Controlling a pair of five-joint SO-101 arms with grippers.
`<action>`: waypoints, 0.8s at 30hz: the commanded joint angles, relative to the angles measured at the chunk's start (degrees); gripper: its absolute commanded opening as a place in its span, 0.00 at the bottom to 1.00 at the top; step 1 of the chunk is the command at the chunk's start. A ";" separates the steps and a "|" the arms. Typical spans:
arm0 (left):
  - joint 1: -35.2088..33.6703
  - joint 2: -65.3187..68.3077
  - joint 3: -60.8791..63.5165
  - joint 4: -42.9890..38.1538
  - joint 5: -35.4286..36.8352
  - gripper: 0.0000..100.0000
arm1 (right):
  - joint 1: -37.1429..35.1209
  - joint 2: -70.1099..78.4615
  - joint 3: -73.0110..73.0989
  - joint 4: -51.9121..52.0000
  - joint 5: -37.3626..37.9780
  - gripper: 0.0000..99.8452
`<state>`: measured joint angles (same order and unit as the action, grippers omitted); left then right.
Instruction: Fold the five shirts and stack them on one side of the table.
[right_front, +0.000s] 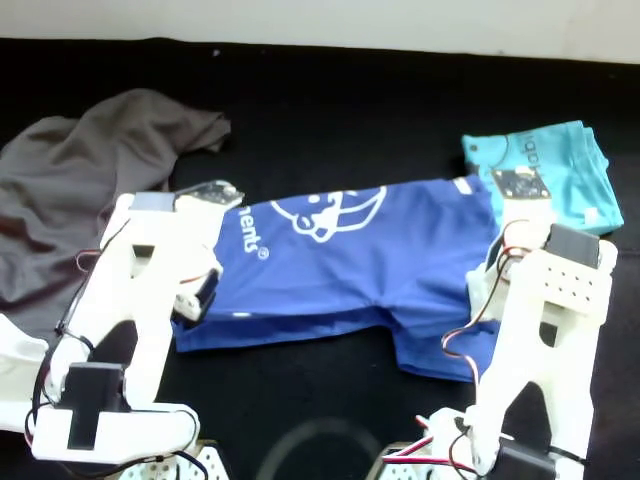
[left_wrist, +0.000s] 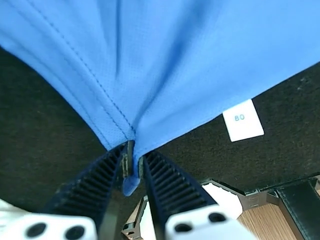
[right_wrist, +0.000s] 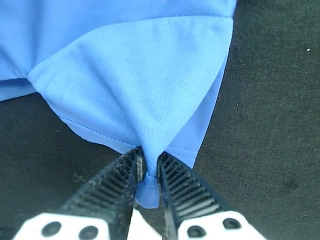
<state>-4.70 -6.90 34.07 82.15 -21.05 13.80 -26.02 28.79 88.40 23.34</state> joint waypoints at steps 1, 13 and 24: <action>0.92 -1.89 2.15 -3.78 -0.53 0.01 | 2.15 -1.71 0.13 0.22 0.44 0.01; 0.75 -1.71 4.26 -7.82 -0.53 0.01 | 6.64 -2.33 10.33 -3.82 5.63 0.01; 0.13 -2.24 3.30 -7.21 -0.44 0.16 | 4.88 -2.33 10.24 -1.98 5.71 0.16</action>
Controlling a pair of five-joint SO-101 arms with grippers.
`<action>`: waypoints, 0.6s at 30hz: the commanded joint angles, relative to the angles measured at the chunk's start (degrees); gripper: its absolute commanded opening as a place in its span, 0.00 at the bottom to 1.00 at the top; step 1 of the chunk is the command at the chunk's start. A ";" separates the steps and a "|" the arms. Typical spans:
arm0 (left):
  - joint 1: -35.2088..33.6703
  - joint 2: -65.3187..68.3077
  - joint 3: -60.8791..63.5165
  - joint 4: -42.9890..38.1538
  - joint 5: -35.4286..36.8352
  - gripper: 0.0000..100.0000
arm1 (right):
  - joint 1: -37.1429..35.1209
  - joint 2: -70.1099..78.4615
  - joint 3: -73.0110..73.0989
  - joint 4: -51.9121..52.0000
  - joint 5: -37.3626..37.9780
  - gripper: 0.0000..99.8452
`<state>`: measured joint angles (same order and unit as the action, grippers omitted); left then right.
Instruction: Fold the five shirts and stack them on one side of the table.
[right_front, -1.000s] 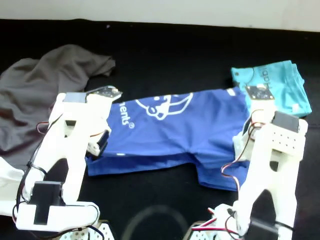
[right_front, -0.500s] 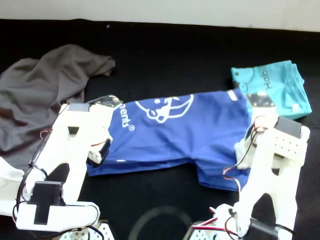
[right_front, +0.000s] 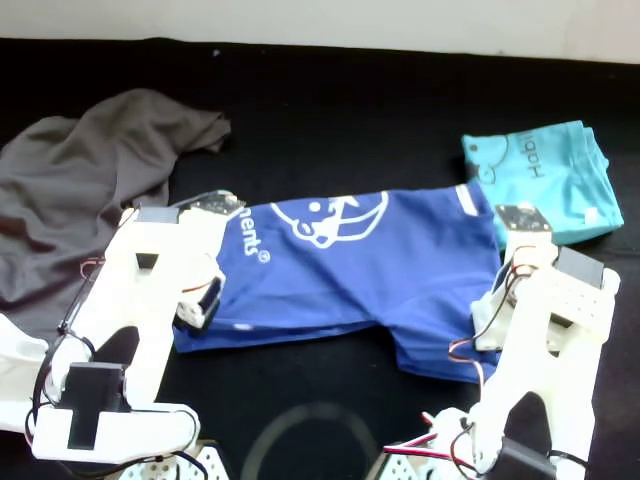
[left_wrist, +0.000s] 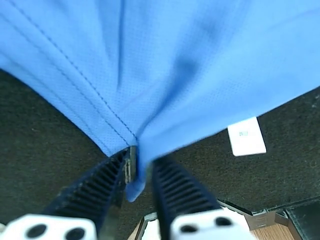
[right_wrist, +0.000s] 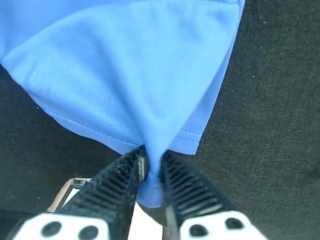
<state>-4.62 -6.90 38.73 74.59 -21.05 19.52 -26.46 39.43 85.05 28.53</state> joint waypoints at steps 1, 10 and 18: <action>-0.66 -2.24 -1.80 0.88 -0.44 0.17 | -1.54 -1.89 -0.57 2.24 0.53 0.19; -11.21 -2.24 -18.77 10.64 -3.96 0.18 | -6.02 -1.98 -11.47 8.48 0.00 0.20; -13.41 -1.54 -33.27 12.40 -3.60 0.08 | -8.13 -1.19 -22.11 -0.75 -9.23 0.13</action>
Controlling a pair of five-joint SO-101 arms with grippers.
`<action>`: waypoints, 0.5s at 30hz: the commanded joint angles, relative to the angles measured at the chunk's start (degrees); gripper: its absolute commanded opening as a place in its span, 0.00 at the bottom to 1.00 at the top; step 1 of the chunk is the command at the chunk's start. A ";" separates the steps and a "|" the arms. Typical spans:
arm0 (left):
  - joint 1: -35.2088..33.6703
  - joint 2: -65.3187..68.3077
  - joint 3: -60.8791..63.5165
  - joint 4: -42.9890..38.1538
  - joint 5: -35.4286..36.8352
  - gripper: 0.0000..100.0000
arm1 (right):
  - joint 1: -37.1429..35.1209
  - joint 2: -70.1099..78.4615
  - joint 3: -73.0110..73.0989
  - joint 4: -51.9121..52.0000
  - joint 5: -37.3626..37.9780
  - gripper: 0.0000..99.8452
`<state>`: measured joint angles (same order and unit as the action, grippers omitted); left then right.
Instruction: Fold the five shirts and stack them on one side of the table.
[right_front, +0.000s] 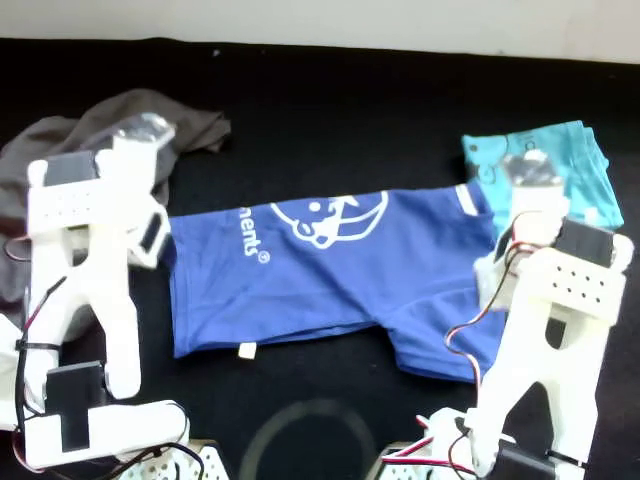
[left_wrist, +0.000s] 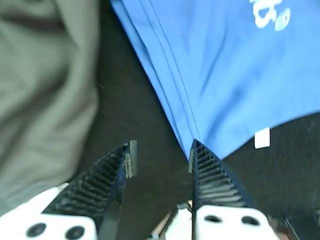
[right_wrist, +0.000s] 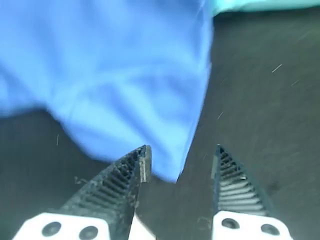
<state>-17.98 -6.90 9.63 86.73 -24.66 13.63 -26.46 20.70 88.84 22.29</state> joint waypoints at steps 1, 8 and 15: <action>1.27 -1.45 -4.09 -0.62 0.97 0.01 | -3.82 -1.01 -3.03 -6.64 -3.60 0.07; 11.30 8.04 -1.80 -11.25 9.14 0.01 | -13.67 12.97 -1.45 -18.07 -4.13 0.01; 11.65 23.87 -6.81 -18.11 13.54 0.01 | -13.58 28.00 -1.54 -31.87 -4.13 0.01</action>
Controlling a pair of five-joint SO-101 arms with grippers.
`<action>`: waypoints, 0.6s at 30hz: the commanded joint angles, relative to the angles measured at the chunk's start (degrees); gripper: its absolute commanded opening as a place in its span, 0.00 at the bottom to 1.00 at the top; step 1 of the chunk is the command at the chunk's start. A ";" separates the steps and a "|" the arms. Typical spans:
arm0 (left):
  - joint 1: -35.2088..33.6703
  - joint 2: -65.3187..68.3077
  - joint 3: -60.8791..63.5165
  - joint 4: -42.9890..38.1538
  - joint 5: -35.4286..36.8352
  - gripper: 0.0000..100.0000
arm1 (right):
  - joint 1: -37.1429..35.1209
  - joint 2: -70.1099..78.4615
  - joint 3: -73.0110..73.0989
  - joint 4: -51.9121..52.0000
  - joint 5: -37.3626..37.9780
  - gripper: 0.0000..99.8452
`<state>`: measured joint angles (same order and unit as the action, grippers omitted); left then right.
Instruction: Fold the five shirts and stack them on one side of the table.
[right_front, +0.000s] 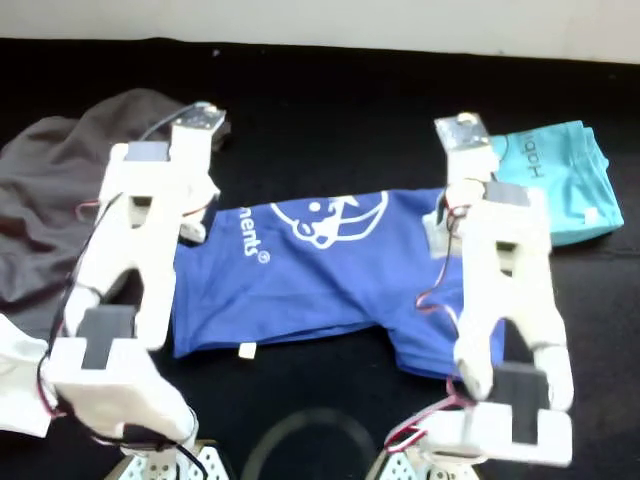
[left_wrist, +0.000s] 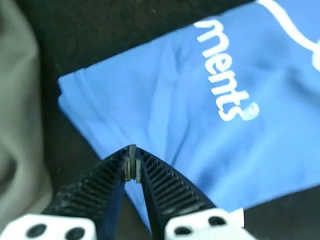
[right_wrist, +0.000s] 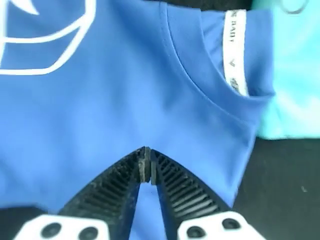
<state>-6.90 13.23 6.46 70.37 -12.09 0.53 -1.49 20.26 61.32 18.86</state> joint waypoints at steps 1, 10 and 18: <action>0.04 5.58 -4.88 -1.85 0.97 0.01 | -0.48 4.09 -1.10 -5.49 -0.70 0.01; -9.10 23.08 -24.40 0.53 -2.64 0.01 | -0.48 12.70 -6.81 -10.42 -0.70 0.01; -12.53 39.08 -50.07 11.78 -4.13 0.01 | -0.57 25.27 -18.42 -10.33 -0.70 0.01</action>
<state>-16.48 47.96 -33.63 80.13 -15.43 0.53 21.36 7.87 51.74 18.59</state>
